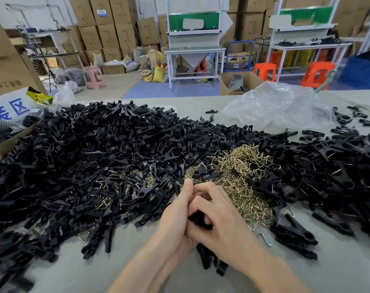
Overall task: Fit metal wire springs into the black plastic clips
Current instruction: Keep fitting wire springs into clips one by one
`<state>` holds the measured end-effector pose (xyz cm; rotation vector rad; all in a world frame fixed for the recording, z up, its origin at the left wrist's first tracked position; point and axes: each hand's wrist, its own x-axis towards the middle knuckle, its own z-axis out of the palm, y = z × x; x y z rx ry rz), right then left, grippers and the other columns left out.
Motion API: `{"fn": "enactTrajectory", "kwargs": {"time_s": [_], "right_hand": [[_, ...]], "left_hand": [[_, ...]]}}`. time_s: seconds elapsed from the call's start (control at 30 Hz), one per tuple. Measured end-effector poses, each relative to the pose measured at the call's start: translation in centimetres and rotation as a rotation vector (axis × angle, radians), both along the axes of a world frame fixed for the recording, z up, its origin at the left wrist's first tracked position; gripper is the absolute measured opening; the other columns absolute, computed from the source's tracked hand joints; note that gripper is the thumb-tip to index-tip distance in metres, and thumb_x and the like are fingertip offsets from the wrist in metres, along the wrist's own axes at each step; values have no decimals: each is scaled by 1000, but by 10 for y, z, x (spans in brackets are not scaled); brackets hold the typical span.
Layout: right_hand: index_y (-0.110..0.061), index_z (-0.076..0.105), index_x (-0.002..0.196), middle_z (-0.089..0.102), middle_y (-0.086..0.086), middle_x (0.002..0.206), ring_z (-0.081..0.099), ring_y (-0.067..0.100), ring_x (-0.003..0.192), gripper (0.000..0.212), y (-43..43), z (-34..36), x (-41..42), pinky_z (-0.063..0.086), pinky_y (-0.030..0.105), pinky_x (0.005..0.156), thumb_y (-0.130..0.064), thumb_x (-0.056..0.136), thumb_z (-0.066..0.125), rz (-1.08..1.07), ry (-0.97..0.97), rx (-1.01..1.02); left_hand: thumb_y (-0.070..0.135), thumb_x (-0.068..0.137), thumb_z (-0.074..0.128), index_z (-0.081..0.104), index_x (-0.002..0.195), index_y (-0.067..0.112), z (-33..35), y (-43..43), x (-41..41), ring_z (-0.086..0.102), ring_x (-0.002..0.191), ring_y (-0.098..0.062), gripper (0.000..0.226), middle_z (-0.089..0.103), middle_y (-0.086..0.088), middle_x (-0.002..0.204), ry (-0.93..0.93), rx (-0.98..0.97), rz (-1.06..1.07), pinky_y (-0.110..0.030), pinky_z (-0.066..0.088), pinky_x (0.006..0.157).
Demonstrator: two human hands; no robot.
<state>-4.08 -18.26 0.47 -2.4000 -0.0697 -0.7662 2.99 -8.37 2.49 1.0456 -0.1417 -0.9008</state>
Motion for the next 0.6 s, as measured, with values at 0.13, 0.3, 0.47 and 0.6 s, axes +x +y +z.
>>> {"fn": "enactTrajectory", "kwargs": {"time_s": [0.13, 0.3, 0.47, 0.6], "right_hand": [[-33, 60, 107, 51, -17, 124, 46, 4, 122, 18, -7, -2, 0, 41, 24, 102, -47, 96, 60, -43, -53, -49], [-26, 67, 113, 59, -19, 110, 53, -1, 104, 27, -20, 4, -3, 41, 12, 96, -44, 92, 63, -151, -93, -68], [-42, 64, 112, 61, -29, 103, 57, -11, 100, 24, -22, 7, -9, 40, 2, 84, -39, 88, 70, -225, 8, 214], [-35, 70, 110, 71, -20, 96, 65, -2, 82, 26, -31, 21, -11, 52, 12, 71, -35, 85, 72, -250, -63, 636]], "left_hand": [[50, 97, 53, 75, 99, 3, -1, 5, 9, 73, 92, -27, 51, 73, -23, 103, 0, -68, -24, -35, 62, 70], [35, 104, 47, 71, 115, 13, -4, 8, 17, 72, 94, -28, 34, 72, -20, 98, -231, -2, 113, -36, 60, 81], [13, 106, 45, 66, 119, 20, -5, 13, 23, 74, 99, -23, 25, 77, -13, 99, -472, 104, 182, -30, 60, 83], [-1, 103, 47, 62, 117, 19, -6, 17, 28, 73, 91, -17, 29, 78, -5, 96, -609, 193, 224, -26, 59, 76]]}}
